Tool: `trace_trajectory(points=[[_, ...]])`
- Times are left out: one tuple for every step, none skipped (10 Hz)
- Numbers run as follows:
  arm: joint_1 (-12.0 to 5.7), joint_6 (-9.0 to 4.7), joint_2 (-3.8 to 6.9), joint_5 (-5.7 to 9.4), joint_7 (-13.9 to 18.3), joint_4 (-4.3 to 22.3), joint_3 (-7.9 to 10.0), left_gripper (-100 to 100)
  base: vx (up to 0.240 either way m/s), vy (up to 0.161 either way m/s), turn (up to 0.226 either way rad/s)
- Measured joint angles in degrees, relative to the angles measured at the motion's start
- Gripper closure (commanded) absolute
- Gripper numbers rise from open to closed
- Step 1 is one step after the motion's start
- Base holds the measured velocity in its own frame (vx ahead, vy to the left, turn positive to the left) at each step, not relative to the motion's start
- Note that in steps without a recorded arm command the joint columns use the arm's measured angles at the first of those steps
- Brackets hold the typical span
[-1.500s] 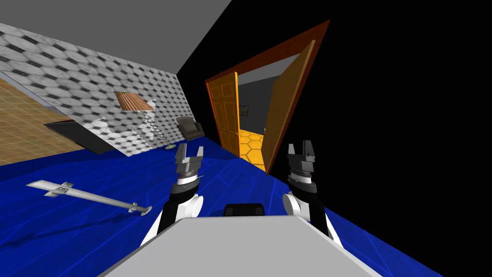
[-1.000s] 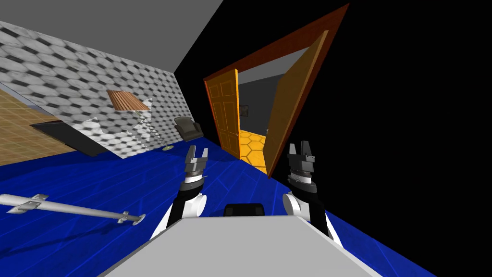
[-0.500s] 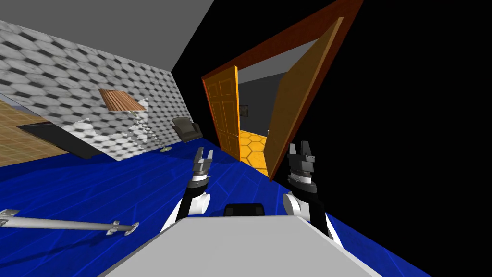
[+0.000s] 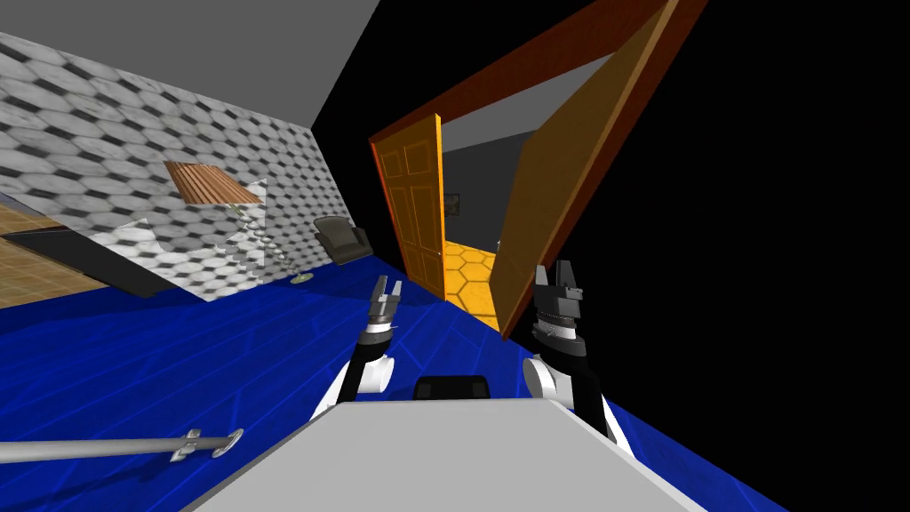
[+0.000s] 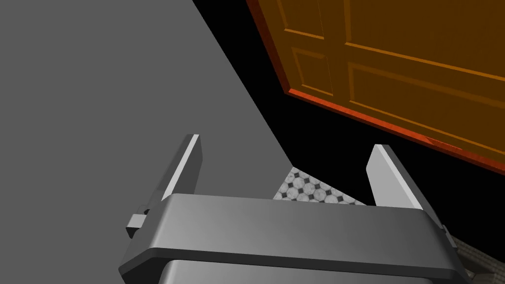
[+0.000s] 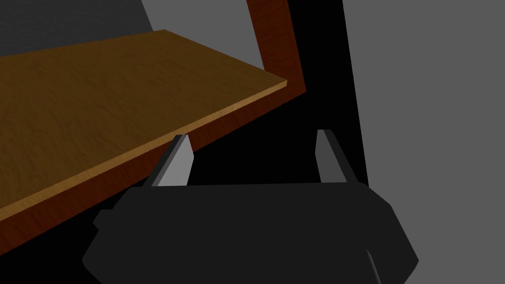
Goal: Push the door open
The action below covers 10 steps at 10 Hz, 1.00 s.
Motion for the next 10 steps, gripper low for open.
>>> trace_trajectory(points=[[-0.47,0.02,0.14,-0.1,0.2,0.9,-0.18,-100,0.104,0.028,-0.01],[-0.89,0.03,0.15,-0.27,0.3,1.8,-0.49,-100,0.1,0.024,-0.009],[-1.49,-0.16,0.21,-0.41,0.4,3.1,-0.74,-100,0.097,0.031,-0.011],[-1.88,-0.61,0.44,-0.48,0.7,4.5,-0.9,-100,0.107,0.037,-0.011],[-2.37,-0.7,0.54,-0.6,0.9,5.5,-1.14,-100,0.102,0.042,-0.012],[-2.97,-0.67,0.48,-0.81,1.0,6.6,-1.48,-100,0.088,0.046,-0.011],[-3.43,-0.84,0.55,-0.96,1.1,7.9,-1.77,-100,0.095,0.04,-0.014],[-4.03,-1.1,0.67,-1.07,1.3,9.3,-1.96,-100,0.099,0.043,-0.008],[-4.77,-1.37,0.64,-1.24,1.4,10.8,-2.23,-100,0.131,0.077,-0.014],[-5.42,-1.63,0.54,-1.57,1.5,12.6,-2.84,-100,0.149,0.067,-0.025]])
